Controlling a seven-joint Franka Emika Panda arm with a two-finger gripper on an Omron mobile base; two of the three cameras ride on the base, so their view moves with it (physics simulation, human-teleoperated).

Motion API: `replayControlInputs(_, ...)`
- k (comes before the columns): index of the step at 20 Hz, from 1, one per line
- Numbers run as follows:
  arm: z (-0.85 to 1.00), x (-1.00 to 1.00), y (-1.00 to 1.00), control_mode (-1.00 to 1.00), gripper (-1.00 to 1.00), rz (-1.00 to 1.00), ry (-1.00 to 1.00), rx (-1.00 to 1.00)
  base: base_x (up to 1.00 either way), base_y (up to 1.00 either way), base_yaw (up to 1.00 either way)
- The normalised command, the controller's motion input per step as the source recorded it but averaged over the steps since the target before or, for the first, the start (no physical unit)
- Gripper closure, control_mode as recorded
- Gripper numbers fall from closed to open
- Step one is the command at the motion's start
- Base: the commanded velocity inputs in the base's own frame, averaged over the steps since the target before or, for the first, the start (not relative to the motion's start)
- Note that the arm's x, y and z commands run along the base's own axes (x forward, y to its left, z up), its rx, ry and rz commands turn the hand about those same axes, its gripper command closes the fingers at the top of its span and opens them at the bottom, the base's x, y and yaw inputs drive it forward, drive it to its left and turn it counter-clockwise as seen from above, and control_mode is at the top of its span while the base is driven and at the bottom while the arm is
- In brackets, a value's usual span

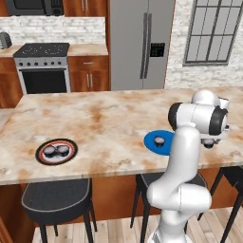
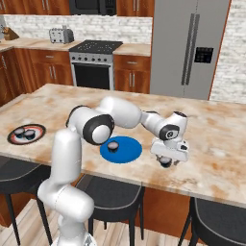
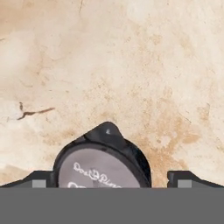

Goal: Place two yogurt containers on each plate.

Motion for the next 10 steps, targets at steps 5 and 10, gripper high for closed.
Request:
replayControlInputs(5,0.16,-0.03,0.00,-1.00,-1.00,0.00,-0.01,0.01,0.00,0.00,0.00)
replayControlInputs(10,-0.12,0.00,0.00,-1.00,-1.00,0.00,0.00,-0.01,0.00,0.00,0.00)
